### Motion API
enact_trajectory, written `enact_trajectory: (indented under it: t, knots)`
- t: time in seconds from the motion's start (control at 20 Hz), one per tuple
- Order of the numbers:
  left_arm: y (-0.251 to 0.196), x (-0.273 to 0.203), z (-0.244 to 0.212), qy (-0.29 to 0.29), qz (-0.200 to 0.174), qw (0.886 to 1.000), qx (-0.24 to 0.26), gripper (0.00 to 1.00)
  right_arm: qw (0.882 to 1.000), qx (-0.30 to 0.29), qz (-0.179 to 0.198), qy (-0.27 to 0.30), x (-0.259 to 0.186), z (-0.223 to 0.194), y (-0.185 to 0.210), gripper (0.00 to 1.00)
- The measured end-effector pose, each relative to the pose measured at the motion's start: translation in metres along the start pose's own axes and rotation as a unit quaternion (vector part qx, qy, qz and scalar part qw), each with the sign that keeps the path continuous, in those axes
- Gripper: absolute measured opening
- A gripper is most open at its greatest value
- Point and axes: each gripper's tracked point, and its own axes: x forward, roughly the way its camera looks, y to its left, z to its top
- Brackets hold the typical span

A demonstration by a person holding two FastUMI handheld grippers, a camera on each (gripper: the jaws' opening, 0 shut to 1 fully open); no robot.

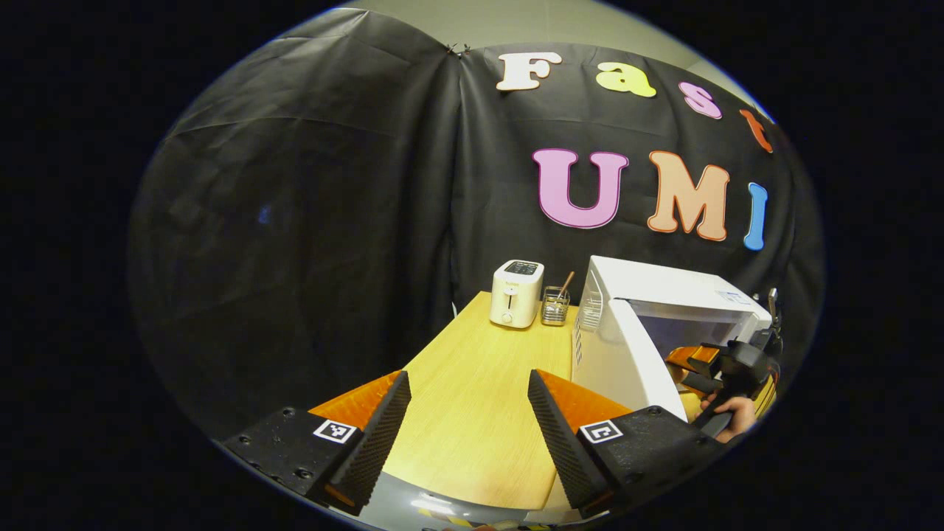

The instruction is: Open the microwave oven with the left hand, put the food in, and close the microwave oven.

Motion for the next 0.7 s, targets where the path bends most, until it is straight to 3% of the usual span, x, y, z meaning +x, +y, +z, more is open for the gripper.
enact_trajectory:
  t: [0.1, 0.35, 0.4, 0.55, 0.6, 0.65, 0.7]
  knots:
    - [-0.002, 0.004, -0.006, 0.009, -0.004, 1.0, -0.01, 0.94, 1.0, 0.008, -0.005, -0.019, 0.015, 0.006, 0.001, 0.73]
    - [-0.002, 0.011, -0.016, 0.026, -0.008, 1.0, -0.007, 0.9, 0.997, 0.017, -0.033, -0.068, 0.047, 0.025, -0.007, 0.73]
    - [-0.001, 0.013, -0.019, 0.029, -0.009, 1.0, -0.008, 0.94, 0.997, 0.013, -0.037, -0.071, 0.054, 0.027, -0.009, 0.73]
    - [0.001, 0.016, -0.023, 0.038, -0.006, 0.999, -0.016, 0.94, 0.996, 0.006, -0.045, -0.081, 0.069, 0.031, -0.01, 0.73]
    - [0.001, 0.017, -0.024, 0.04, -0.006, 0.999, -0.018, 0.95, 0.995, 0.007, -0.048, -0.083, 0.072, 0.032, -0.009, 0.8]
    - [0.001, 0.017, -0.025, 0.042, -0.005, 0.999, -0.018, 0.94, 0.995, 0.007, -0.048, -0.084, 0.074, 0.03, -0.009, 0.73]
    - [0.002, 0.017, -0.026, 0.044, -0.004, 0.999, -0.017, 0.94, 0.995, 0.004, -0.049, -0.083, 0.075, 0.028, -0.008, 0.74]
